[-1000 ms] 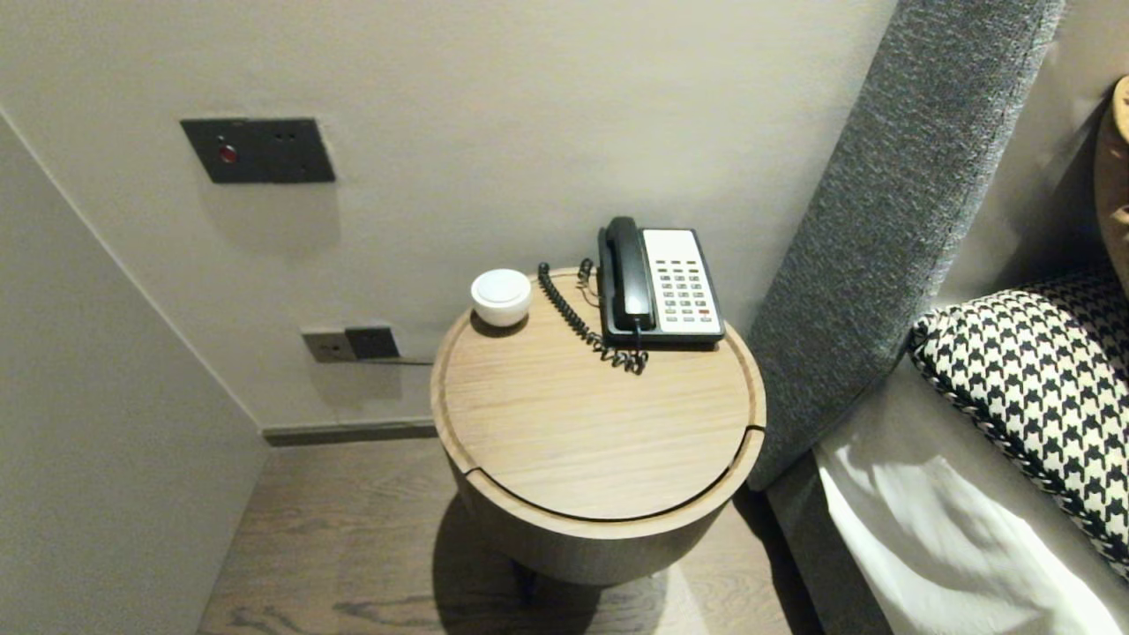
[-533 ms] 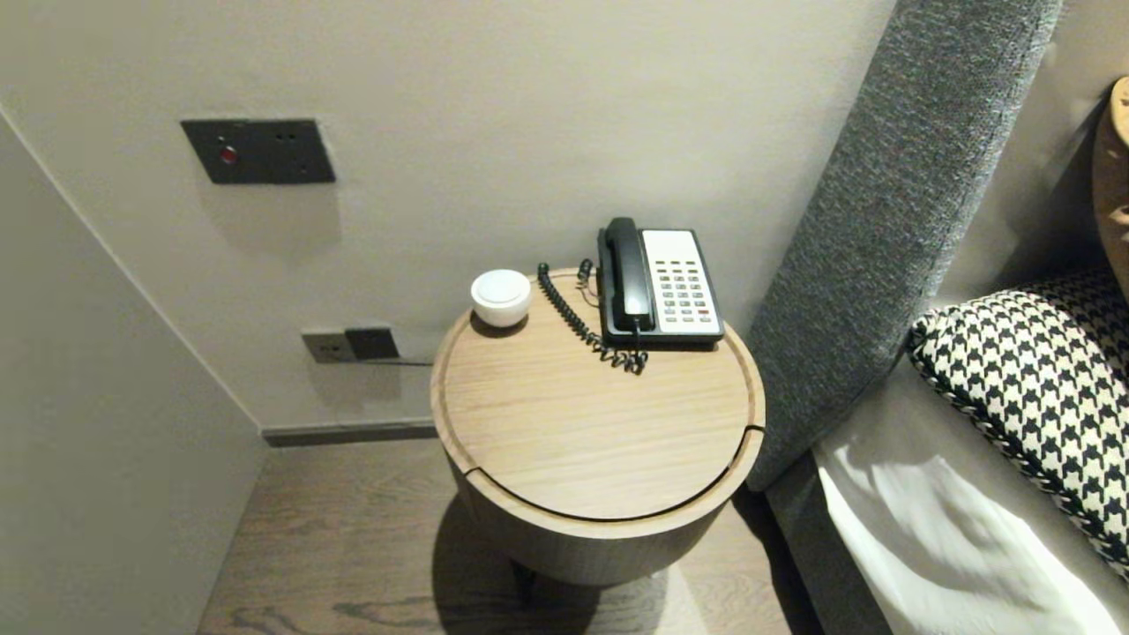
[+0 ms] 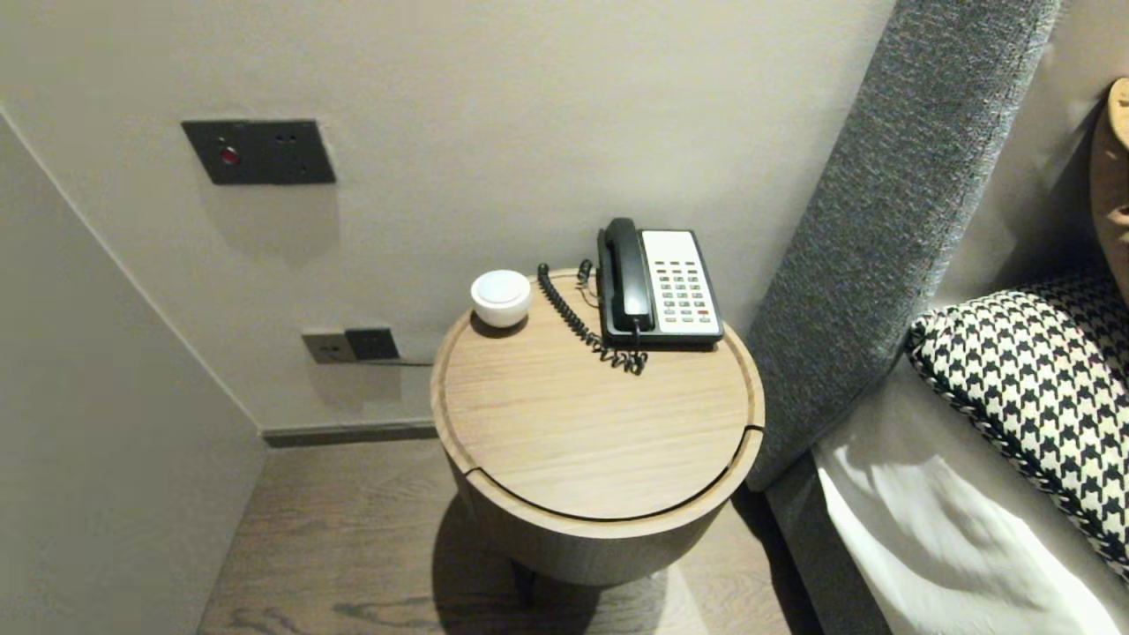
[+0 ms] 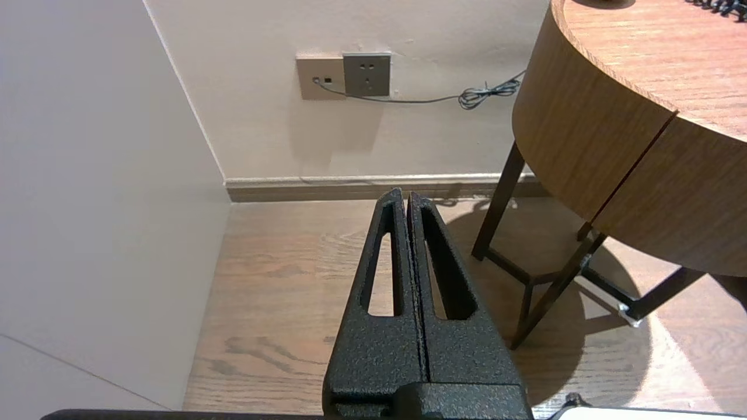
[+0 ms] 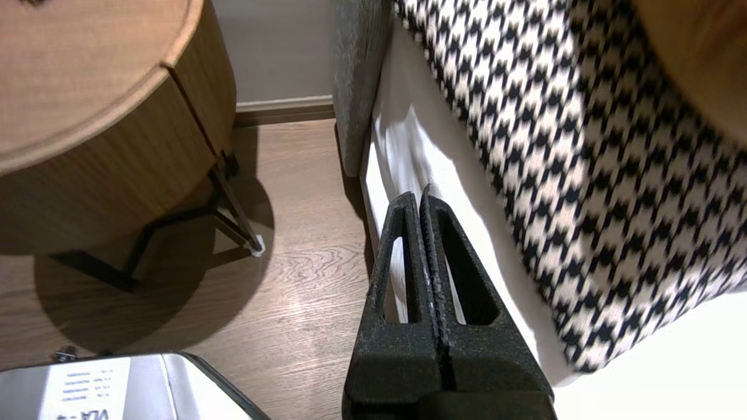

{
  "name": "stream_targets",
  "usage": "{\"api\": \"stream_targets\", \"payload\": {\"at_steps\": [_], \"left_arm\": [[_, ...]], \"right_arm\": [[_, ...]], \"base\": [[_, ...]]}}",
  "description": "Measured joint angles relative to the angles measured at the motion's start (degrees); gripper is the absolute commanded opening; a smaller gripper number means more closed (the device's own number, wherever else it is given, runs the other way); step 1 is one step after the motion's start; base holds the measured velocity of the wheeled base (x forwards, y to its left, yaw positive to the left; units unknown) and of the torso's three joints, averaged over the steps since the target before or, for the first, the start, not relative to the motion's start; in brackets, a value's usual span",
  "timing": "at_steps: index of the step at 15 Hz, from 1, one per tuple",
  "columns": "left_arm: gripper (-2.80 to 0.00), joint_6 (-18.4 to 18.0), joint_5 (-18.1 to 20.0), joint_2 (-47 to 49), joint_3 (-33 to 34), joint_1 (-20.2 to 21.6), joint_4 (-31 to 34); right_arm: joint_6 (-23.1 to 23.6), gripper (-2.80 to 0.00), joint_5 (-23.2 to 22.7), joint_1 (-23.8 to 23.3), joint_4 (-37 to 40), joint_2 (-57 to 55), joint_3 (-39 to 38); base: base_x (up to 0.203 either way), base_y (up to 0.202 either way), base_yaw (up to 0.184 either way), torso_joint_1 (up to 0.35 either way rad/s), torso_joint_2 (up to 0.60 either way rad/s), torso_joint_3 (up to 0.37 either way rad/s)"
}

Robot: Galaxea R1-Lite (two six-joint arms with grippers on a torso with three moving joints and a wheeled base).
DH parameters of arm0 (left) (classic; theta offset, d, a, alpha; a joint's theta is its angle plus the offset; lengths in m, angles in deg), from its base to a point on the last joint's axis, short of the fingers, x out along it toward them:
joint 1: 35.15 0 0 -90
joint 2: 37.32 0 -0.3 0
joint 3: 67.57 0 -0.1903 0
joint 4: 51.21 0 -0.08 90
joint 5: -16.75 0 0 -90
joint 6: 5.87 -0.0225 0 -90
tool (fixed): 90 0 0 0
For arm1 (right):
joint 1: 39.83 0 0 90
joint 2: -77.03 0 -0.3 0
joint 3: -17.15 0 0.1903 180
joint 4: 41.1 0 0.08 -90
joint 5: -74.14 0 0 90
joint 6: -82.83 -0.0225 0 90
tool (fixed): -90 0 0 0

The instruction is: Open the nightstand drawer

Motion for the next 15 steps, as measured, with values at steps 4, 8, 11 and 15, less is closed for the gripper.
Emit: {"api": "stream_targets", "payload": {"at_steps": [4, 8, 11, 15], "left_arm": [[-2.80, 0.0, 0.0, 0.0, 0.0, 0.0, 0.0], [-2.80, 0.0, 0.0, 0.0, 0.0, 0.0, 0.0], [-2.80, 0.0, 0.0, 0.0, 0.0, 0.0, 0.0], [-2.80, 0.0, 0.0, 0.0, 0.0, 0.0, 0.0]], "right_arm": [[0.1, -2.80, -0.2, 0.0, -0.9, 4.4, -5.9], [0.2, -2.80, -2.1, 0.8, -3.3, 5.4, -13.6], [0.1, -2.80, -1.3, 4.9, -7.1, 6.1, -18.1], [0.7, -2.80, -0.8, 6.8, -8.0, 11.0, -22.3]], "base": [[0.000, 0.000, 0.000, 0.000, 0.00, 0.000], [0.000, 0.000, 0.000, 0.000, 0.00, 0.000], [0.000, 0.000, 0.000, 0.000, 0.00, 0.000], [0.000, 0.000, 0.000, 0.000, 0.00, 0.000]]}}
